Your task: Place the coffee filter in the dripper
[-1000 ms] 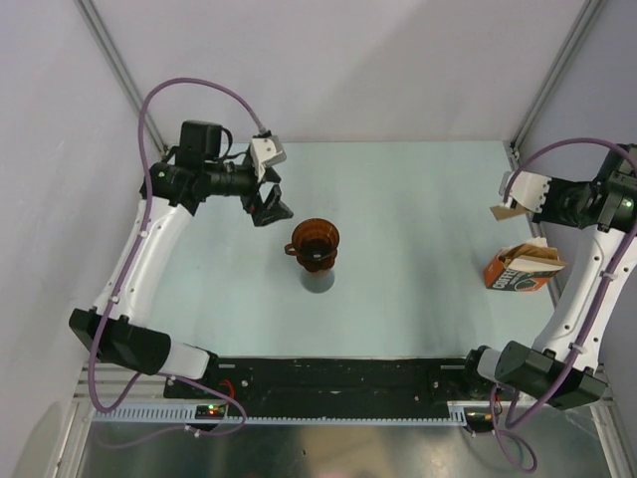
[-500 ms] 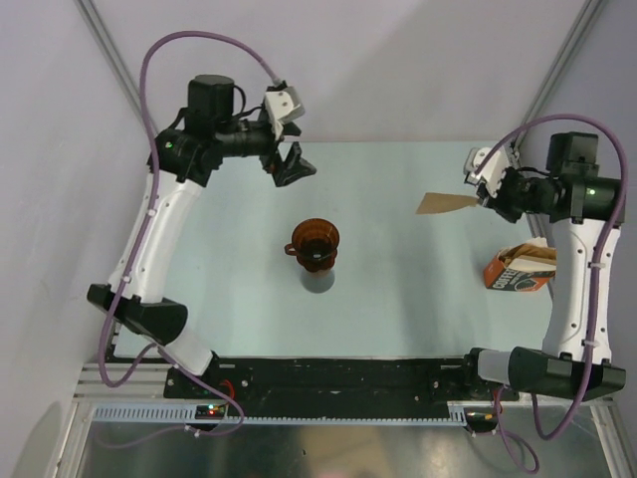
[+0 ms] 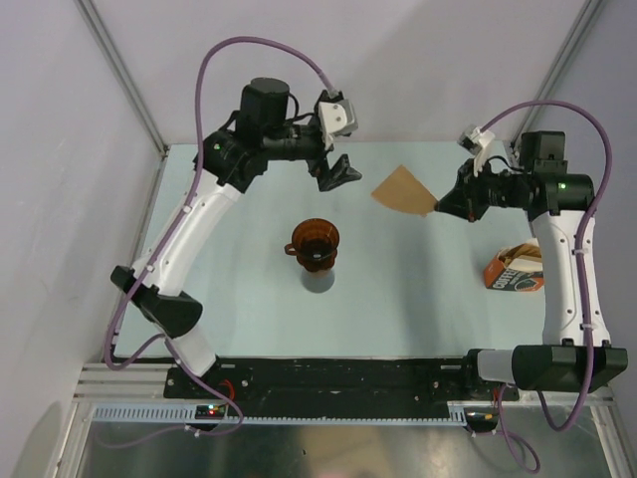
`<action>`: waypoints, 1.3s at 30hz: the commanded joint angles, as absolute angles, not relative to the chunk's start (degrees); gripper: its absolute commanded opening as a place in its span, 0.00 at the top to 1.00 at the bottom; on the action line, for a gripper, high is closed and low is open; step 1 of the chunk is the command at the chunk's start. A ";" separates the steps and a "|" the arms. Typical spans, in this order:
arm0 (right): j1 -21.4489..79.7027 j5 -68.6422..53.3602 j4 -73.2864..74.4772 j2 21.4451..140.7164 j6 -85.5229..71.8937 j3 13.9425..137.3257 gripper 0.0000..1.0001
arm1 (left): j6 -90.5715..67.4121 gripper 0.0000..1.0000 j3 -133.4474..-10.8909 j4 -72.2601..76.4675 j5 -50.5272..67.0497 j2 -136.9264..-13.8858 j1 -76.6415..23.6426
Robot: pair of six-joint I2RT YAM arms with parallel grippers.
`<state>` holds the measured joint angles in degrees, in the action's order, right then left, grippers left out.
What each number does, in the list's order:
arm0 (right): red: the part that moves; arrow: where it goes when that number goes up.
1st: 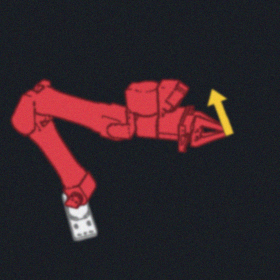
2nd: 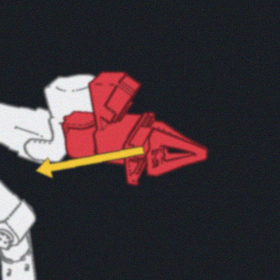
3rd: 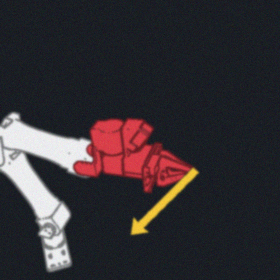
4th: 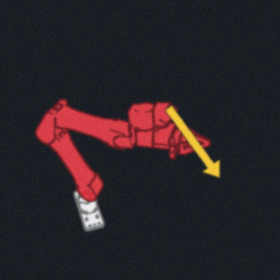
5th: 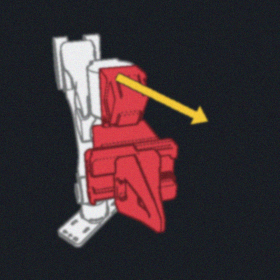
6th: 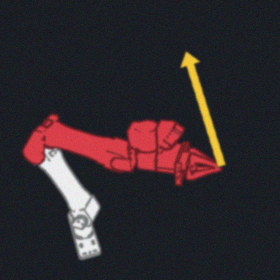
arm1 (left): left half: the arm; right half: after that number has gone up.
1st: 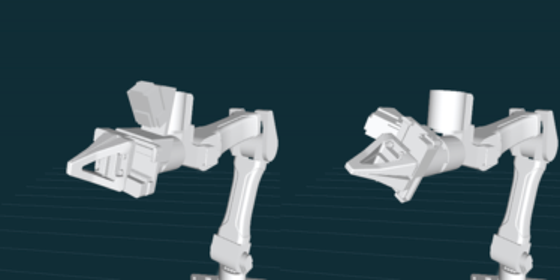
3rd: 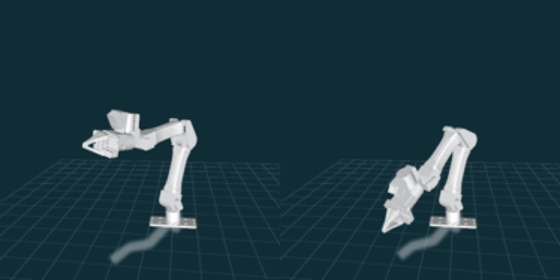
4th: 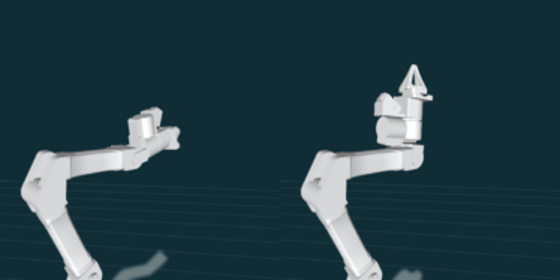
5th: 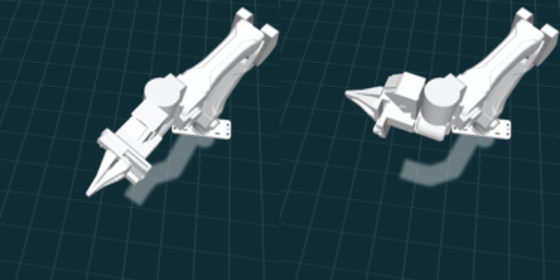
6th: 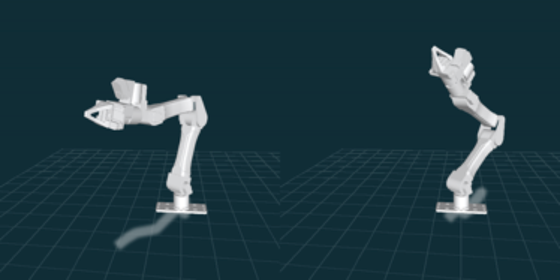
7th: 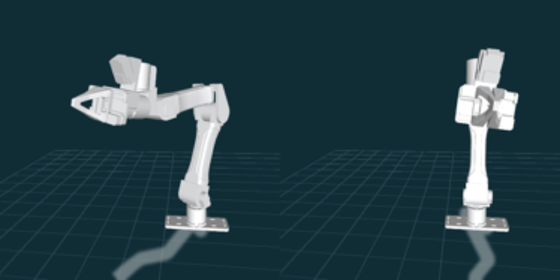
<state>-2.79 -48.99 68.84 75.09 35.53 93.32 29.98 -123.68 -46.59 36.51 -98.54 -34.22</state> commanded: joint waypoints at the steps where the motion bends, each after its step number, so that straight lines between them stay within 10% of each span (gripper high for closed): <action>1: -2.51 -58.34 52.83 73.95 12.84 90.38 1.00 | 34.23 0.00 -116.55 -35.75 35.55 -94.22 -37.63; 11: -2.62 -67.06 25.86 71.54 -17.71 80.78 1.00 | 44.32 0.00 -84.55 -3.07 25.20 -82.34 -46.61; 30: -1.52 -72.46 2.79 69.44 -47.21 73.91 1.00 | 47.02 0.20 -76.50 18.05 11.09 -87.54 -51.65; 36: -1.08 -71.95 0.64 69.07 -50.41 73.28 1.00 | 49.36 0.40 -74.90 18.40 10.08 -87.12 -51.69; 39: -1.06 -71.73 0.62 68.98 -50.78 73.12 1.00 | 49.49 0.69 -74.77 18.39 9.50 -86.69 -51.68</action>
<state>-1.43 -71.26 3.88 70.81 -47.99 73.08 47.59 -74.98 14.98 11.03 -87.53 -51.35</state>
